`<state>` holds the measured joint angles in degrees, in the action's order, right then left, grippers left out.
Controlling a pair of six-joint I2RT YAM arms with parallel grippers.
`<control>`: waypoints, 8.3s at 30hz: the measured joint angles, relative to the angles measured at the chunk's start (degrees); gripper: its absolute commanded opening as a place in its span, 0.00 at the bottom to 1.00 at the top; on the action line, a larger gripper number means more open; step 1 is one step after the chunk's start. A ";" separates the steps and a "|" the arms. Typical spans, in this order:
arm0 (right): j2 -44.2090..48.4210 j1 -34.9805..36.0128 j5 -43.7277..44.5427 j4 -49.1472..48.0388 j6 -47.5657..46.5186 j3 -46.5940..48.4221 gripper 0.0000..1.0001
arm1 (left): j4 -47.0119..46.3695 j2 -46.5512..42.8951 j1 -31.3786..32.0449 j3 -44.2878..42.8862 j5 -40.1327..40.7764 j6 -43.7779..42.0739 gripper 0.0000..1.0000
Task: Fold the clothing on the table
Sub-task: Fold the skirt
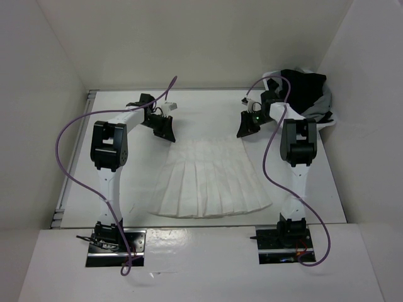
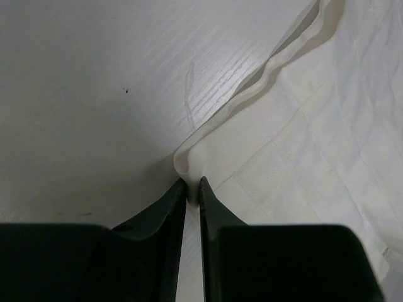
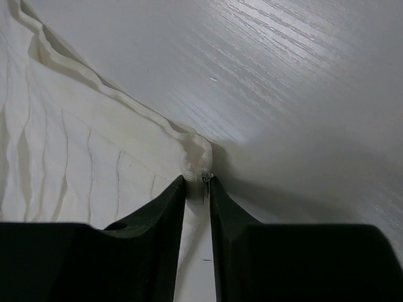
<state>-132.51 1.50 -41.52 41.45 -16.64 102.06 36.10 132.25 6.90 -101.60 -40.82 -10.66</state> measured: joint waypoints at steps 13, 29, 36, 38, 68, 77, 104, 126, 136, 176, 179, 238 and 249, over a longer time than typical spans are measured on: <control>-0.87 1.36 0.85 0.33 -0.13 1.14 0.00 | 1.20 -0.02 0.00 -0.20 0.52 -1.25 0.03; 3.56 2.78 8.76 -1.68 4.20 4.68 0.00 | 3.21 -2.43 -1.95 -11.65 4.09 -1.42 0.00; 9.07 2.89 11.78 -4.24 6.56 7.50 0.00 | 2.10 -5.46 -1.95 -13.81 4.55 -1.07 0.00; 10.64 3.02 12.39 -4.83 6.80 8.11 0.00 | 1.90 -6.36 -1.95 -14.58 4.61 -1.03 0.00; 38.53 5.95 12.02 -8.96 1.66 -24.92 0.00 | 1.53 -41.22 -1.25 26.69 0.44 -10.25 0.00; 41.20 4.31 20.87 -8.96 -2.05 -26.47 0.00 | 8.13 -47.47 -1.66 31.41 3.45 -15.26 0.05; 44.11 2.84 24.79 -5.68 -10.49 -29.44 0.00 | 0.87 -45.40 8.96 35.50 8.55 -11.65 0.82; 44.06 2.84 24.15 -5.68 -7.89 -29.44 0.00 | -13.16 -33.97 27.36 35.58 19.80 -8.37 0.69; 44.06 2.47 24.13 -5.68 -7.13 -29.44 0.00 | -14.84 -32.48 27.45 32.87 21.14 -6.84 0.25; 28.17 8.04 30.27 -9.84 3.21 -9.75 0.00 | -13.22 -28.11 13.42 14.88 30.40 -11.74 0.00; 26.21 9.09 32.44 -10.93 5.11 -7.87 0.00 | -13.81 -27.17 12.79 13.94 31.65 -11.69 0.00; 44.28 14.45 35.19 17.79 -21.00 -28.17 0.93 | 3.15 -47.93 21.00 39.87 21.57 -13.44 0.23; 42.45 18.16 31.61 24.74 -20.48 -25.75 0.98 | 1.68 -48.02 20.33 40.00 23.71 -11.08 0.35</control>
<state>-90.06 19.66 -9.91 66.19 -37.12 76.31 37.78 84.23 27.22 -61.60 -17.10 -21.74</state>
